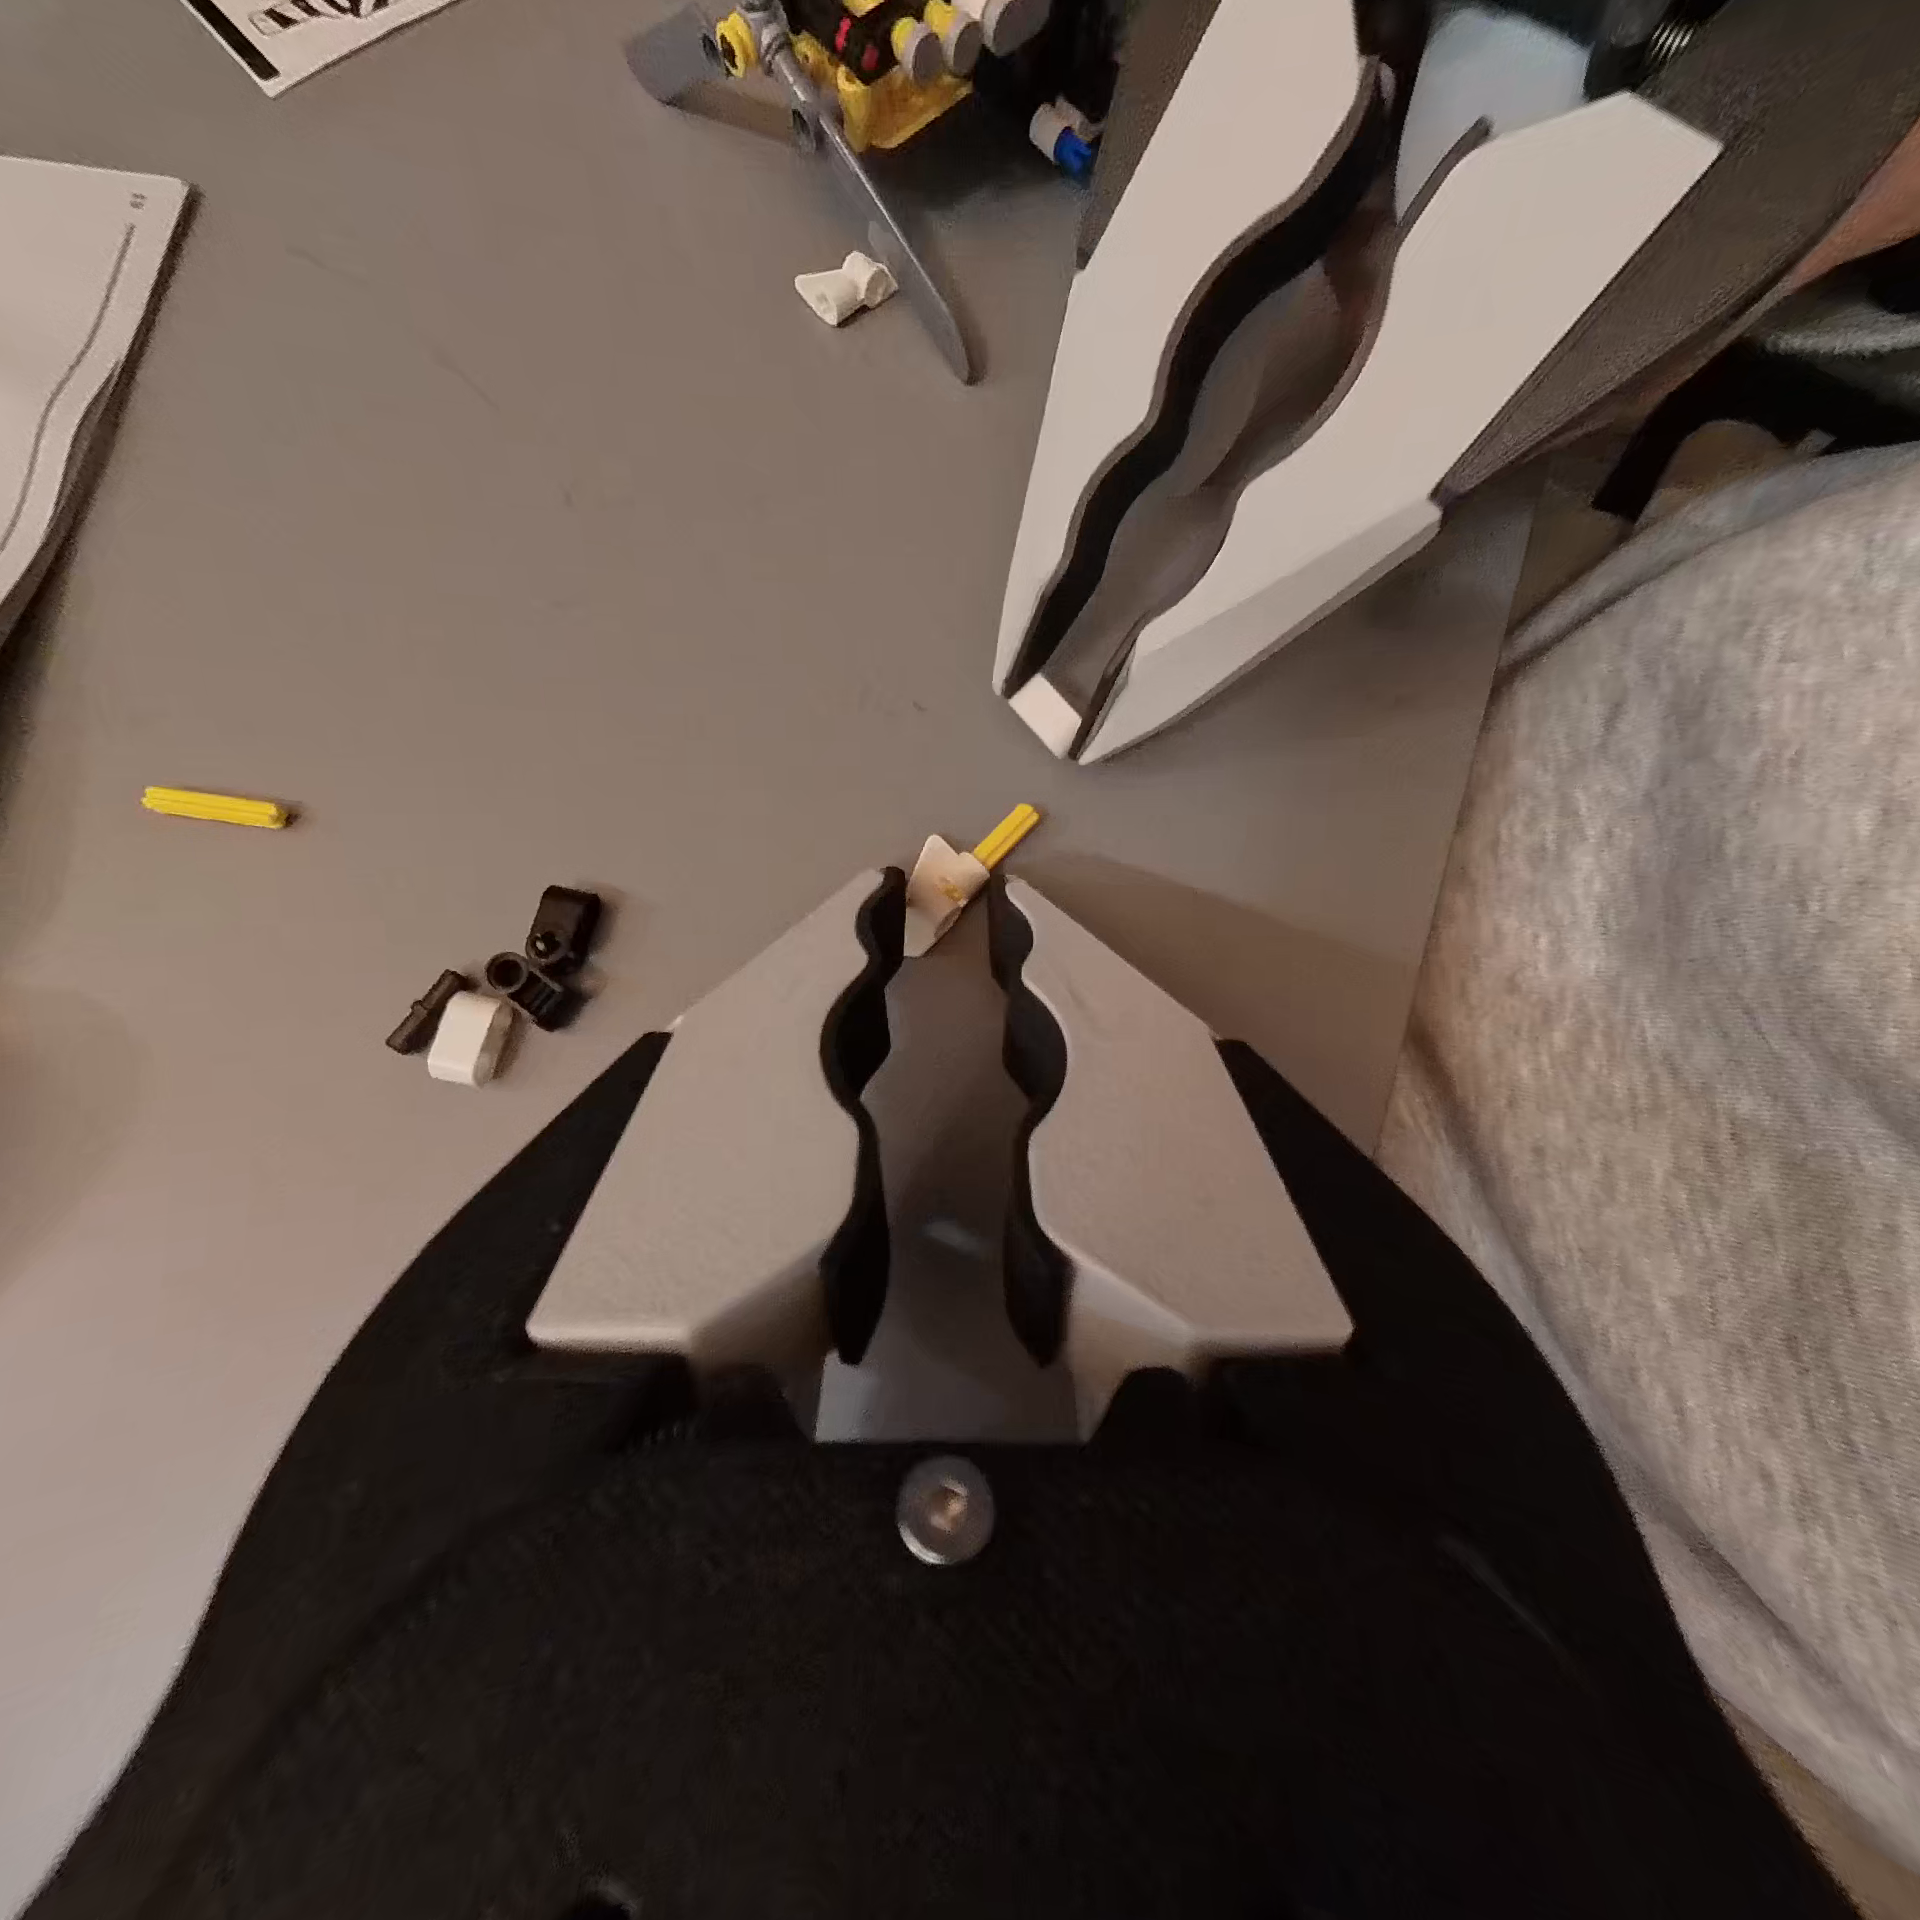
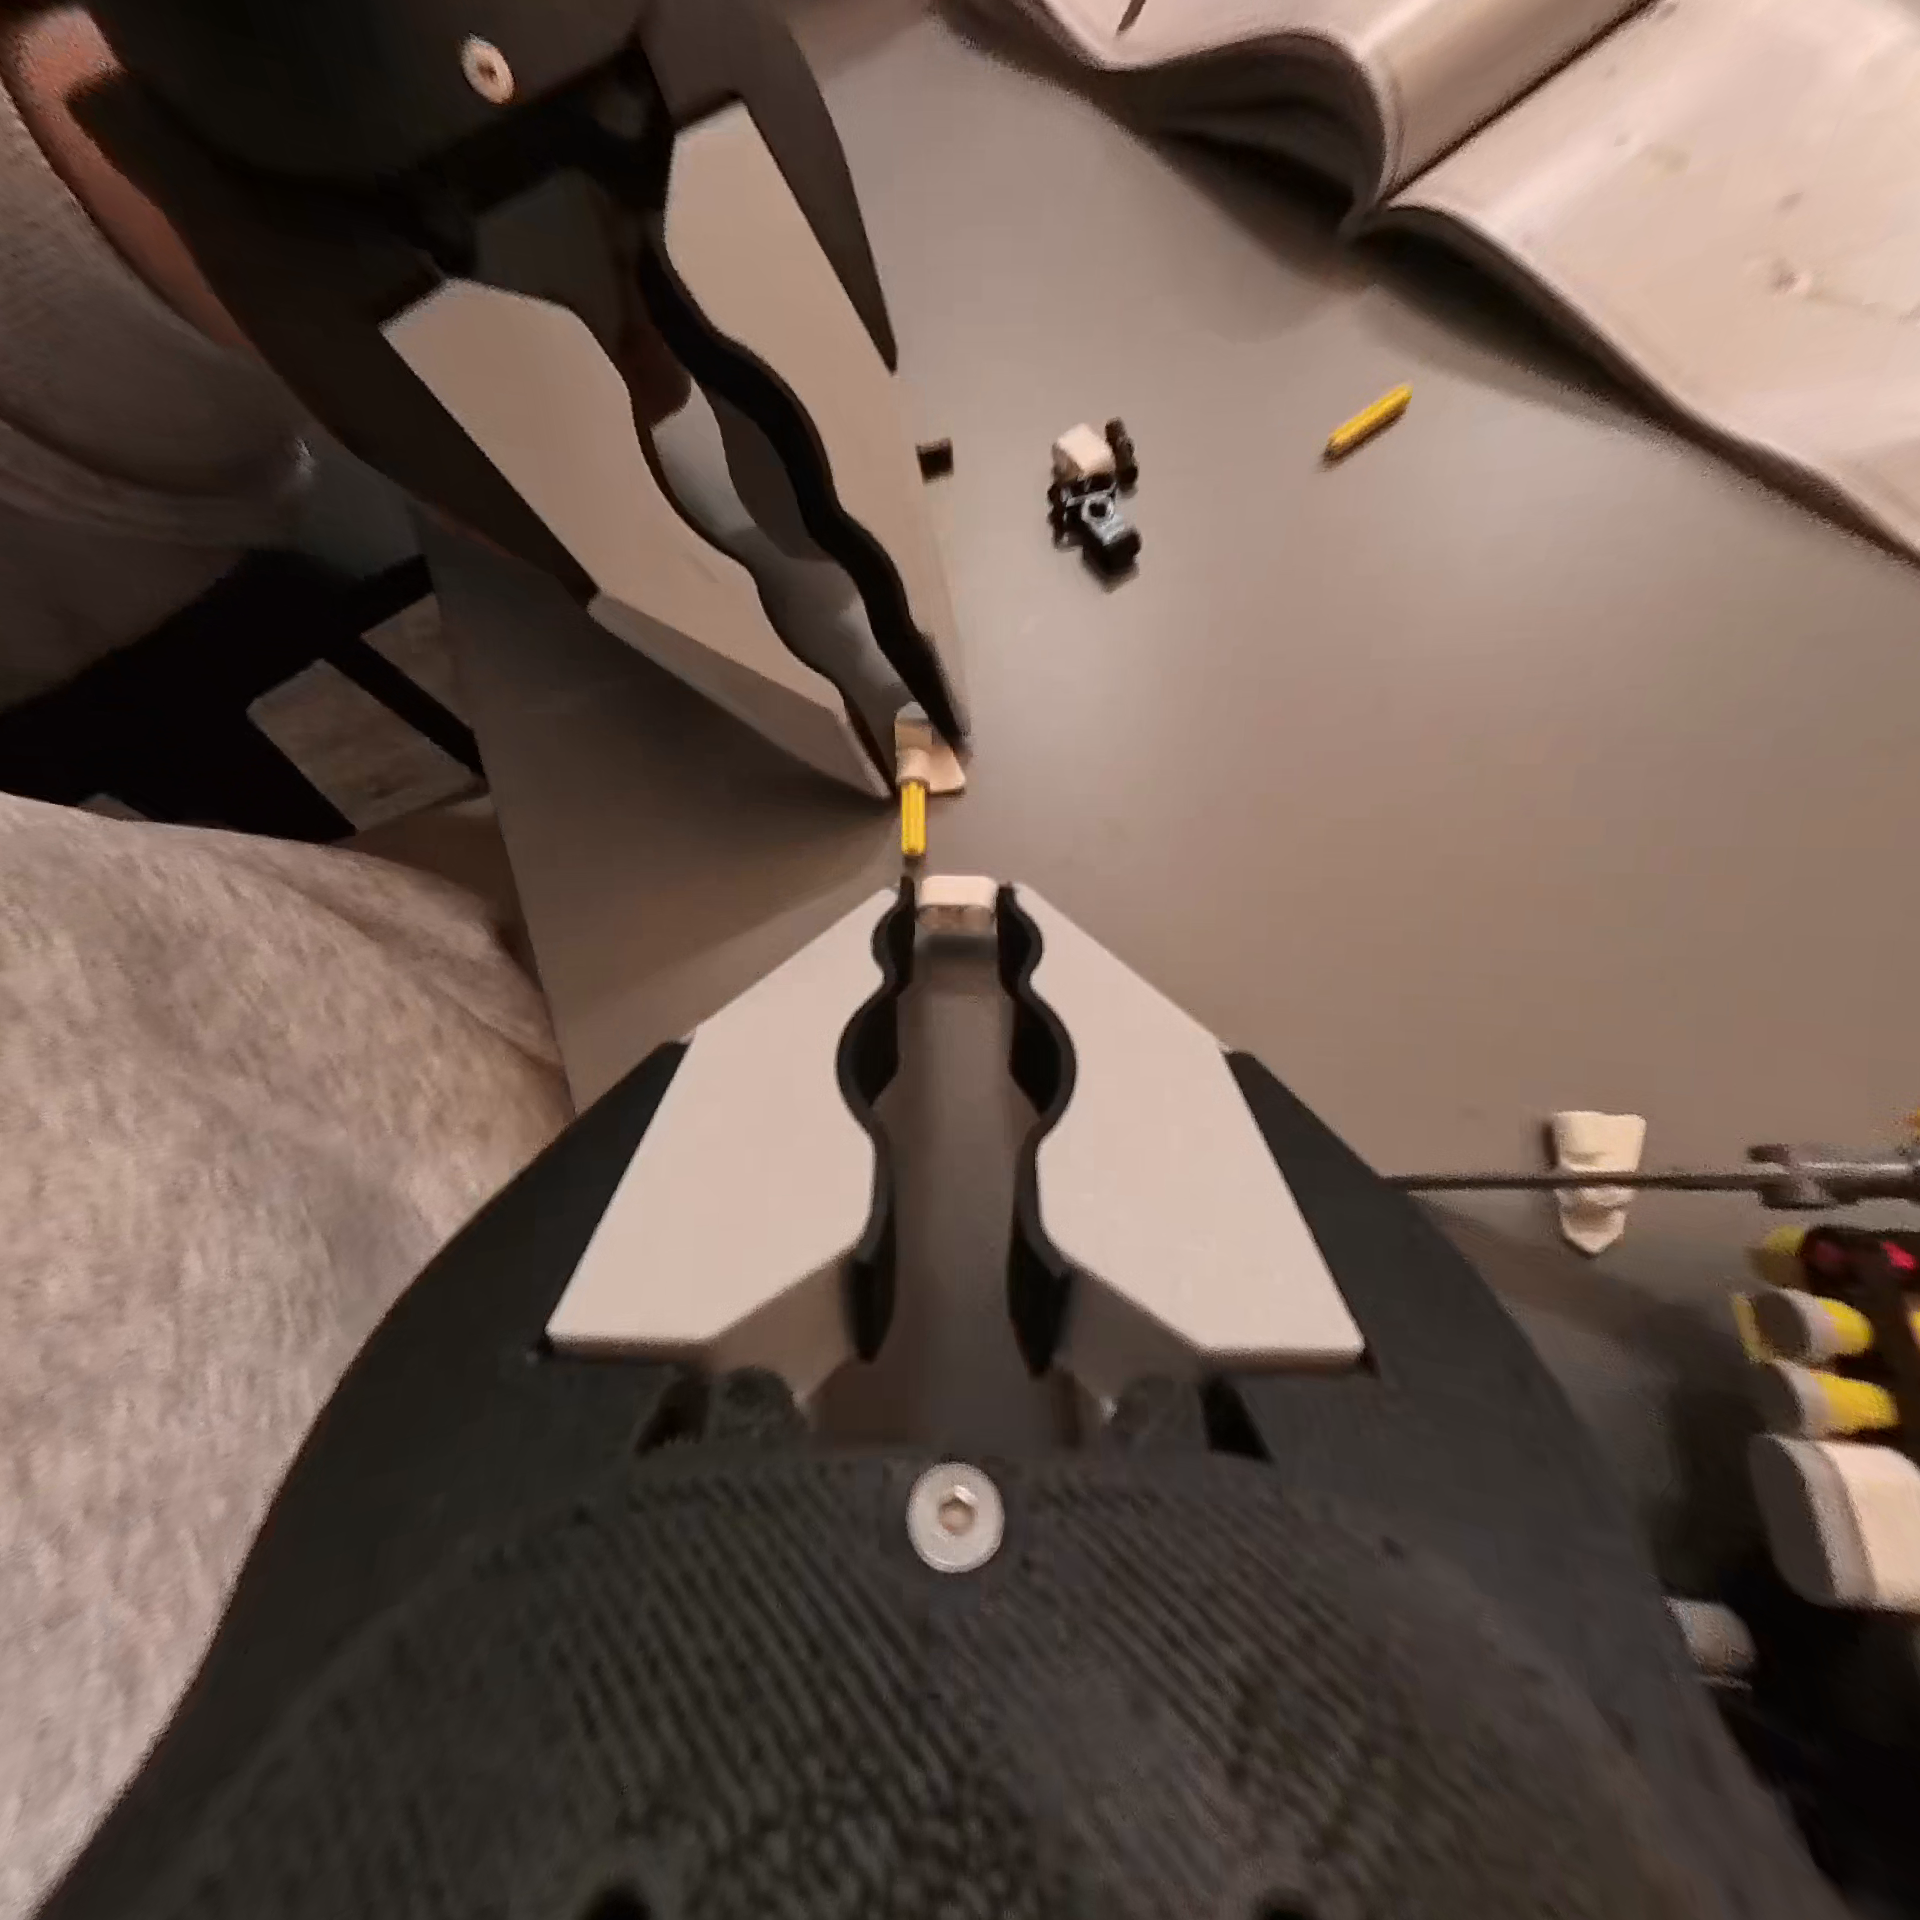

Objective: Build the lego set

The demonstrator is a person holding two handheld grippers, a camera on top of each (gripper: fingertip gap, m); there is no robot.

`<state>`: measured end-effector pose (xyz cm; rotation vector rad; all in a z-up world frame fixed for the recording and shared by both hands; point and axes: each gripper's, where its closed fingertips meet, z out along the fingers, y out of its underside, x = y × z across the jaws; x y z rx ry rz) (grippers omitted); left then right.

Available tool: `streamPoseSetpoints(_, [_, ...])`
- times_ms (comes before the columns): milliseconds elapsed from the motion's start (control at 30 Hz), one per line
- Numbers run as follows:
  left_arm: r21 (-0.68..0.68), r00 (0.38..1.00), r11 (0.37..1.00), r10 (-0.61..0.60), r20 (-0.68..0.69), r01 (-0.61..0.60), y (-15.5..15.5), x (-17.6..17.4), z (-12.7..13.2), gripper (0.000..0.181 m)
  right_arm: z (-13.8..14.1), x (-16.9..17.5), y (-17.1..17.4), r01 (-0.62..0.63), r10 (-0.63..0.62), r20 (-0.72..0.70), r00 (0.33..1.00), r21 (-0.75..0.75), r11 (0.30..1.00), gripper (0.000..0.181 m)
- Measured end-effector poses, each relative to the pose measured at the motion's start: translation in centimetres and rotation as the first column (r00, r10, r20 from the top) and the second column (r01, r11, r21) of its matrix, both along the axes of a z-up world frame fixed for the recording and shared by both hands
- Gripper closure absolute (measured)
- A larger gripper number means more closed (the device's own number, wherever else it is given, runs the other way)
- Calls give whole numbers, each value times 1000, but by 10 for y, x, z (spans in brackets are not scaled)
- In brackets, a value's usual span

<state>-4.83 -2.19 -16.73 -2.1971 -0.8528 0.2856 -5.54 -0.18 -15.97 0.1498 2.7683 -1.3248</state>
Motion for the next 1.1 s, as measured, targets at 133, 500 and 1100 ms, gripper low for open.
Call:
streamPoseSetpoints(133, [-19,1000,1000,-10,-19,9,0,2,0,168,-6,2,0,-10,11,-39,999,40,999,168])
streamPoseSetpoints(500, [-27,999,999,-40,-26,40,2,3,-2,172,-5,2,12,-54,58,-52,997,74,996,157])
streamPoseSetpoints(1100, [-18,992,992,-122,-18,121,7,10,-4,172,-7,11,9,-282,286,-44,957,81,956,168])
